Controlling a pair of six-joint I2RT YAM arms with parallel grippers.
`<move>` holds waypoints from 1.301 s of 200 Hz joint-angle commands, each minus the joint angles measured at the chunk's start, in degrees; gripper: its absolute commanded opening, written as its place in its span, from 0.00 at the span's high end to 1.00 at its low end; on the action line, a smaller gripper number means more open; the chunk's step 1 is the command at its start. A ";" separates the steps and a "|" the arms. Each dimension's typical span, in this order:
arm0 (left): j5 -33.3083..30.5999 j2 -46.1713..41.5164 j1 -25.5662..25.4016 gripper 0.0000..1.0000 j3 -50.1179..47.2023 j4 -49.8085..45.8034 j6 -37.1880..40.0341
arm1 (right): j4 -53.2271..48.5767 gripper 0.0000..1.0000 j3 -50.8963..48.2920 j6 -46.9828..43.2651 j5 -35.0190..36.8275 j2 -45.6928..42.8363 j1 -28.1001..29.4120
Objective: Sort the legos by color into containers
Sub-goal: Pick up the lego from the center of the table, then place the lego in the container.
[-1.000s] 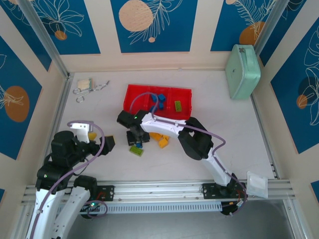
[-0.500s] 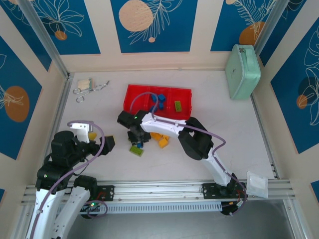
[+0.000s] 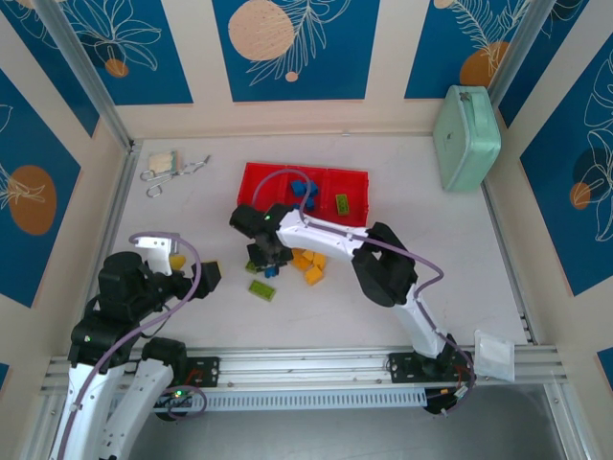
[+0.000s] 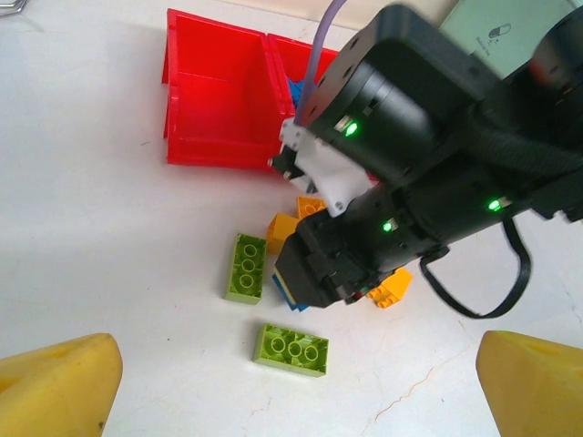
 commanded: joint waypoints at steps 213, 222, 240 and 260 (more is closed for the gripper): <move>0.67 -0.10 0.10 0.01 -0.52 0.97 0.25 | -4.08 0.64 34.40 -15.94 1.35 15.96 -22.33; 0.69 -0.05 0.15 0.01 -0.52 0.99 0.25 | -3.55 0.62 34.15 -15.71 1.10 16.32 -22.60; 0.67 0.03 0.07 0.01 -0.52 0.94 0.23 | -3.22 0.55 33.89 -15.28 1.33 16.74 -22.82; 0.58 0.03 0.15 0.01 -0.52 0.93 0.25 | -3.44 0.45 33.63 -15.26 1.85 16.78 -22.83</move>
